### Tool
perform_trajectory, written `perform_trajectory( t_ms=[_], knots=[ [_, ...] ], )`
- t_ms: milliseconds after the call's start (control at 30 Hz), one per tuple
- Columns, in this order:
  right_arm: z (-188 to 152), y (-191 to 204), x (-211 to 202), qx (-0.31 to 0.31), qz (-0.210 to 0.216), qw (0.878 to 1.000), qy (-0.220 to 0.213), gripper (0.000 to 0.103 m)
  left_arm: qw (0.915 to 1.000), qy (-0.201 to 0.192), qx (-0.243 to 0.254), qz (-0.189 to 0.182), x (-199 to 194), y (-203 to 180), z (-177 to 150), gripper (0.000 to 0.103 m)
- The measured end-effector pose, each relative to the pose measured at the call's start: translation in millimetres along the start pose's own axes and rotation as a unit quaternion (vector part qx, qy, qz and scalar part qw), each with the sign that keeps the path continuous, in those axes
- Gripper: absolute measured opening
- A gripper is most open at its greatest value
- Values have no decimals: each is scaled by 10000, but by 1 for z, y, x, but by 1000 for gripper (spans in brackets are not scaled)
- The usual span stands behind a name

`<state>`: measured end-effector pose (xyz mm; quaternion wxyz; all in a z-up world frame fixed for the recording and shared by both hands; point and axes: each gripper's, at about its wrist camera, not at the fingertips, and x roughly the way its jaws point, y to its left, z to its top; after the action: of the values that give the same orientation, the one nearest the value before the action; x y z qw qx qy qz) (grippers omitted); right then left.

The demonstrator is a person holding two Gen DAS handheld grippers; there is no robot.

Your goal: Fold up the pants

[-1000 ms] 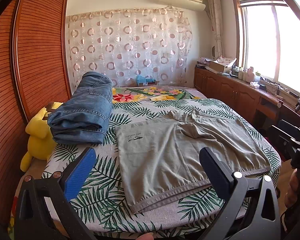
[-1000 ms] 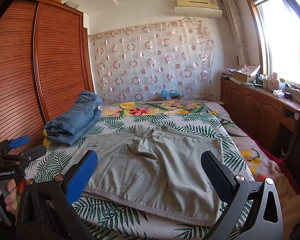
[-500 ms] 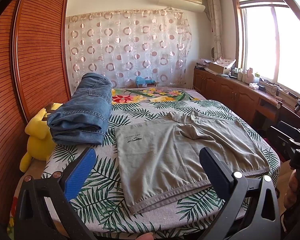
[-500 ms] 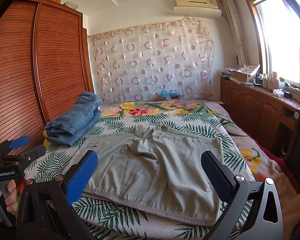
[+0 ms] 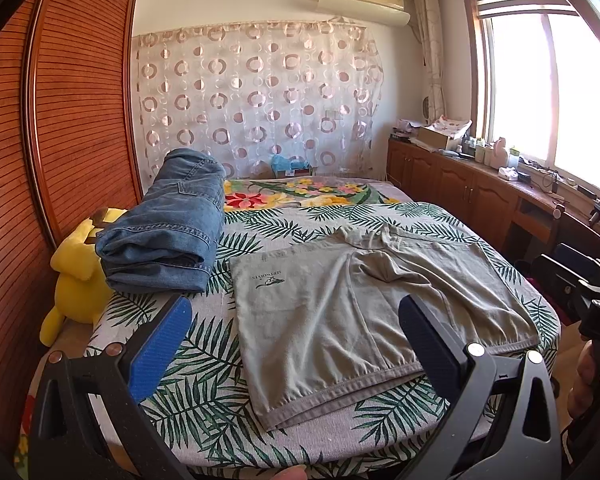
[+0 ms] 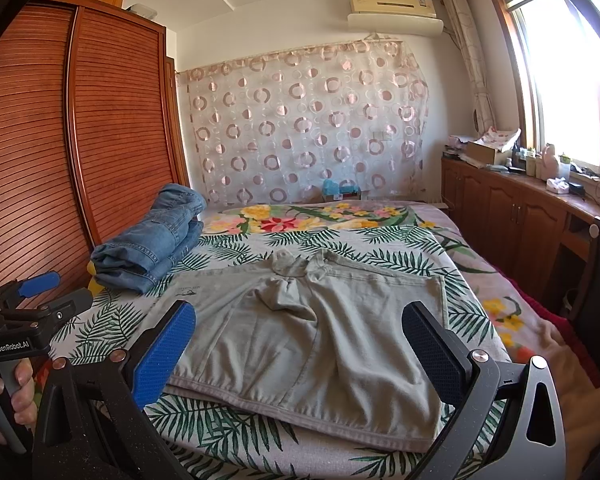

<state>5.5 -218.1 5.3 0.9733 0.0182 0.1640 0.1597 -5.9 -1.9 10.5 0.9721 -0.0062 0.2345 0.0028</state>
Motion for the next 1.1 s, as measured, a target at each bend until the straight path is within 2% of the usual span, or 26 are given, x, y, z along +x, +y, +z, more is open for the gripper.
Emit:
perform_trajectory(
  t_ms=[1100],
  knots=[
    [-2, 0, 3, 19, 31, 10000, 9, 103, 10000, 15, -7, -17, 0, 1, 0, 103]
  ],
)
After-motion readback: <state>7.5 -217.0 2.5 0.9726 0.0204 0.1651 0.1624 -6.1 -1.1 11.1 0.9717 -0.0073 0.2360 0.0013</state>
